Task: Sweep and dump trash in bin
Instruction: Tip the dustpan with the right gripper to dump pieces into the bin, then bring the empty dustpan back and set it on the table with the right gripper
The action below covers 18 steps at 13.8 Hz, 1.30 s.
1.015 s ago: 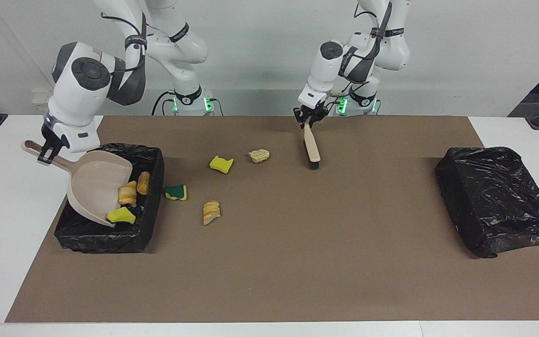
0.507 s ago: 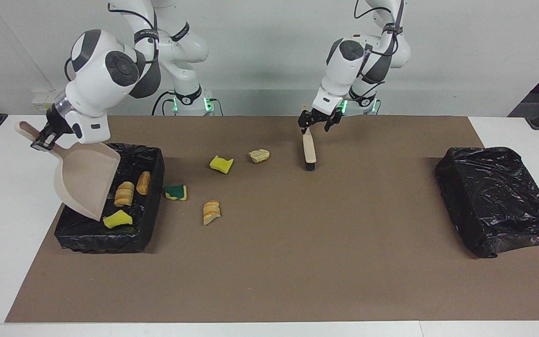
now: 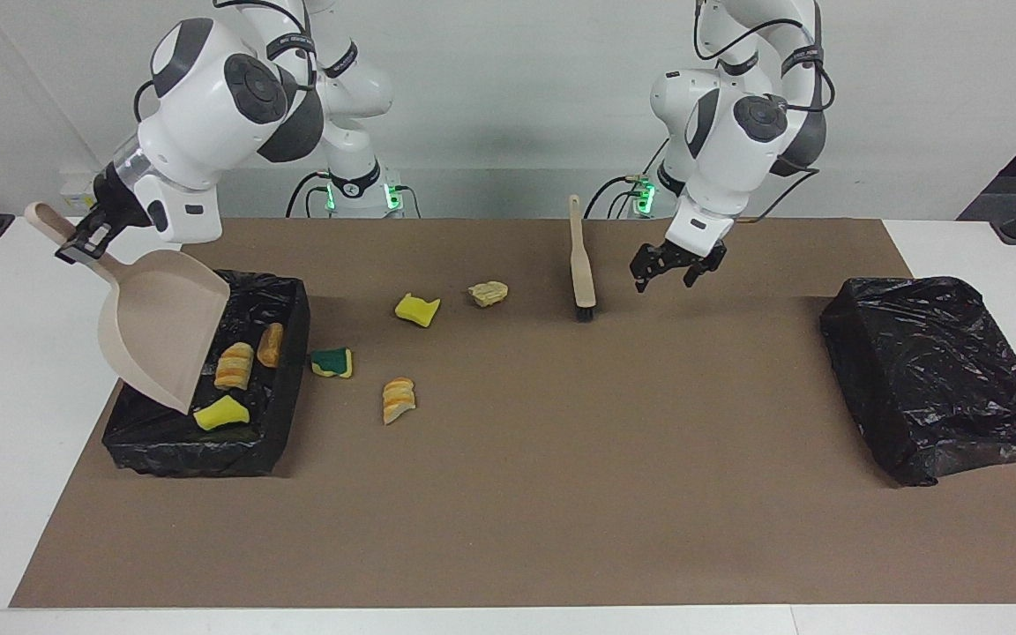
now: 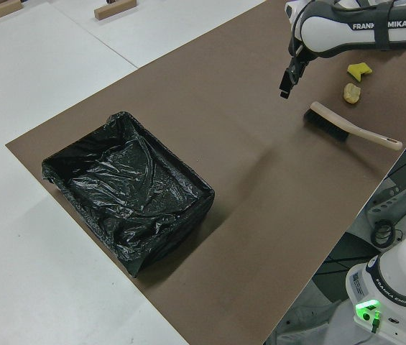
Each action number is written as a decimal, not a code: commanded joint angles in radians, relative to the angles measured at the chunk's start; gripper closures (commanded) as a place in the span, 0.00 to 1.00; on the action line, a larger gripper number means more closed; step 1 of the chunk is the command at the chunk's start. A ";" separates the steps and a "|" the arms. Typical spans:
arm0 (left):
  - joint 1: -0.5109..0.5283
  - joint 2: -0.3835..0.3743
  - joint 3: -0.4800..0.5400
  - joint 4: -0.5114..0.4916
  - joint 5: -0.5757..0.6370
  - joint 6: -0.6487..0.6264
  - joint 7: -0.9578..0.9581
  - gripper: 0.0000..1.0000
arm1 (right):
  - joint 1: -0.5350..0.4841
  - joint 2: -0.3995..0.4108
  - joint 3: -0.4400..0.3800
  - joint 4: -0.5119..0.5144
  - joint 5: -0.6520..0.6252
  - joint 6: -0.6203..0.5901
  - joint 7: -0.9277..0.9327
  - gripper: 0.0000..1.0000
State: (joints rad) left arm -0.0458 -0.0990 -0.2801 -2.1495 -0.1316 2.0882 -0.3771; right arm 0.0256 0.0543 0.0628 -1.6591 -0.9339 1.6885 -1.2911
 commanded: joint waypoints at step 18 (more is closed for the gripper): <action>0.241 0.179 -0.011 0.530 0.181 -0.370 0.382 0.00 | 0.309 0.291 0.032 0.309 0.728 -0.058 1.326 1.00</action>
State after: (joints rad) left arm 0.1805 0.0692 -0.2812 -1.6386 0.0378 1.7170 -0.0019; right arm 0.3253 0.3167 0.0962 -1.4267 -0.2871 1.6692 -0.0678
